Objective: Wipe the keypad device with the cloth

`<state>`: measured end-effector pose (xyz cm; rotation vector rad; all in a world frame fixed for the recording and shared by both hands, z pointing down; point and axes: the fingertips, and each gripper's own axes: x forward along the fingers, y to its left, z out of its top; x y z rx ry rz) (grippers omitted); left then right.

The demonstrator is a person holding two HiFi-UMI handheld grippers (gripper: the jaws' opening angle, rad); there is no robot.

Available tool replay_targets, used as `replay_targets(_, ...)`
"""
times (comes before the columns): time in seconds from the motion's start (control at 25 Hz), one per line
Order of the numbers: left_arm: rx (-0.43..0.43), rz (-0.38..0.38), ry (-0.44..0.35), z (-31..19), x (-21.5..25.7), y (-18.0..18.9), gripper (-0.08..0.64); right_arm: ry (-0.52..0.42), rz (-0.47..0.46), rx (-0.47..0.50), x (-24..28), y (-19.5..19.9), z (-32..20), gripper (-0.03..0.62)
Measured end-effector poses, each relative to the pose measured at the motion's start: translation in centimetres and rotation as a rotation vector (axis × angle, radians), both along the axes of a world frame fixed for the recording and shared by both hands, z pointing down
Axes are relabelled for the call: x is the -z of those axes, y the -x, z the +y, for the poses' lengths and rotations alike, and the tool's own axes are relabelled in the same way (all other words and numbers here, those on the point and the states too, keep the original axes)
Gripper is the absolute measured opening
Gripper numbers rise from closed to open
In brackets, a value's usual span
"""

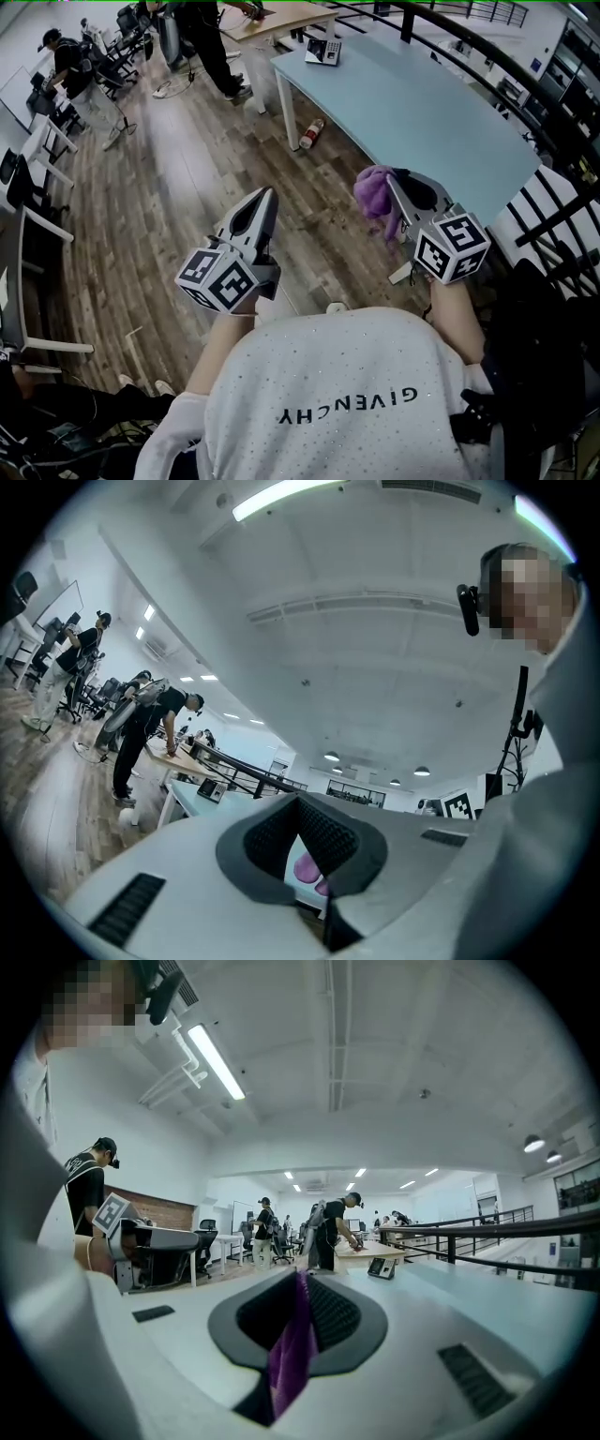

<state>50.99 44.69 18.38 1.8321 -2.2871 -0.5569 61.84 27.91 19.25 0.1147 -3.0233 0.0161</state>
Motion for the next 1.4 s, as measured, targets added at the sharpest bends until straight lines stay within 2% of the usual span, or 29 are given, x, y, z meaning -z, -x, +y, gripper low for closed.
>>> replay_targets(0.4, 0.052, 0.003, -0.019, -6.5, -1.1, 8.7, 0.002, -0.010, -0.015, 0.042, -0.6, 9.7, -7.7, 0.037)
replay_targets(0.6, 0.086, 0.042, 0.011, -7.3, -2.7, 11.6, 0.002, 0.037, 0.007, 0.047, -2.5, 13.0, -9.9, 0.037)
replay_targets(0.88, 0.078, 0.082, 0.025, -8.9, -3.5, 16.9, 0.002, 0.090, 0.040, 0.029, -4.3, 18.1, -12.0, 0.037)
replay_targets(1.0, 0.058, 0.085, 0.021, -10.5, -4.4, 20.2, 0.002, 0.096, 0.059, 0.003, -5.5, 20.5, -13.0, 0.037)
replay_targets(1.12, 0.024, 0.079, 0.019, -11.9, -4.4, 24.1, 0.002, 0.140, 0.045, -0.042, -5.6, 23.5, -14.3, 0.037)
replay_targets(1.24, -0.041, 0.072, 0.018, -13.2, -3.6, 28.4, 0.002, 0.167, 0.006, -0.100, -4.3, 27.0, -15.4, 0.037)
replay_targets(1.4, -0.136, 0.058, 0.009, -14.1, -1.9, 33.4, 0.002, 0.139, -0.033, -0.157, -1.9, 31.6, -15.6, 0.037)
